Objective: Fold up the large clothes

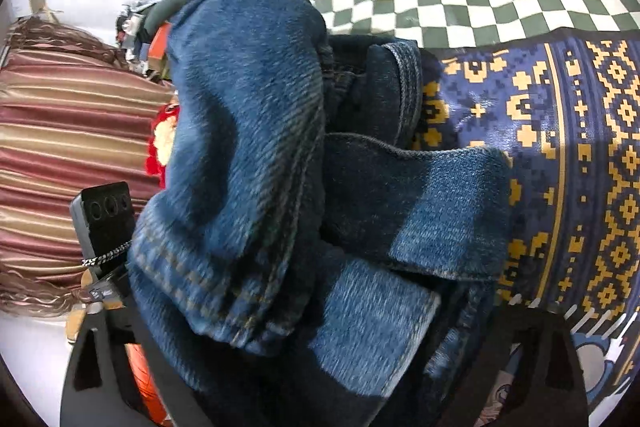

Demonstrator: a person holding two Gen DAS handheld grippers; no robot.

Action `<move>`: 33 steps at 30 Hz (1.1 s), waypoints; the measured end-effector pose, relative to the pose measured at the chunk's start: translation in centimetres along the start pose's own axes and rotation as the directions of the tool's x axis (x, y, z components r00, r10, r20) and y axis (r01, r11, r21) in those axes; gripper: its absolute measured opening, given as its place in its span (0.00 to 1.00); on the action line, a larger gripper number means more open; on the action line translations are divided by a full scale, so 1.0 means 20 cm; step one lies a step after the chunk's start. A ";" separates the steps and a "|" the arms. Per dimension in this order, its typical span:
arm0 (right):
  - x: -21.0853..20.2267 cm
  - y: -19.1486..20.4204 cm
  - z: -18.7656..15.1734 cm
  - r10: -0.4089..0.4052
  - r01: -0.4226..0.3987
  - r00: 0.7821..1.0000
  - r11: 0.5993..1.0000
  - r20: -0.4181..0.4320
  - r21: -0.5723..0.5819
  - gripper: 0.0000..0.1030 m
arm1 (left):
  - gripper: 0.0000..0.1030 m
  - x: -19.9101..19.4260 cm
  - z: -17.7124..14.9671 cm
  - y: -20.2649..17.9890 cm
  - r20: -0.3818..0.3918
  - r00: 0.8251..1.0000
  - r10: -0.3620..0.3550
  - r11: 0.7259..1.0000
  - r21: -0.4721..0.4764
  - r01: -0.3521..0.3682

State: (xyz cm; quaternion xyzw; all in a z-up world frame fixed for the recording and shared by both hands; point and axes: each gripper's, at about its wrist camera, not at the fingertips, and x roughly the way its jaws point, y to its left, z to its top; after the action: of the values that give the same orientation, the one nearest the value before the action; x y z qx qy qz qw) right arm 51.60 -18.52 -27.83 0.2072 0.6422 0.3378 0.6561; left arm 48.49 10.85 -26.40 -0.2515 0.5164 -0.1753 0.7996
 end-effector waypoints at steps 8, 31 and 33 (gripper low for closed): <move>-0.10 0.12 -0.05 -0.041 0.043 0.999 0.997 0.033 -0.069 0.63 | 0.61 -0.17 0.03 -0.11 0.047 0.998 0.042 0.994 0.096 -0.047; -0.12 1.13 -0.34 -0.083 0.113 0.991 0.941 0.107 -0.320 0.43 | 0.61 -1.13 -0.13 -0.06 0.280 0.953 0.120 0.982 0.107 -0.155; -0.02 1.18 -0.35 -0.083 0.107 0.993 0.941 0.087 -0.322 0.43 | 0.61 -1.18 -0.16 0.04 0.277 0.950 0.142 0.983 0.074 -0.169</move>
State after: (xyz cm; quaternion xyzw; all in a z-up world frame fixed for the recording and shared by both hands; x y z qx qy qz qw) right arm 40.57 -3.72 -11.50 0.0765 0.5628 0.3995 0.7195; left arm 36.06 23.55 -10.54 -0.1925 0.4114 -0.1008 0.8852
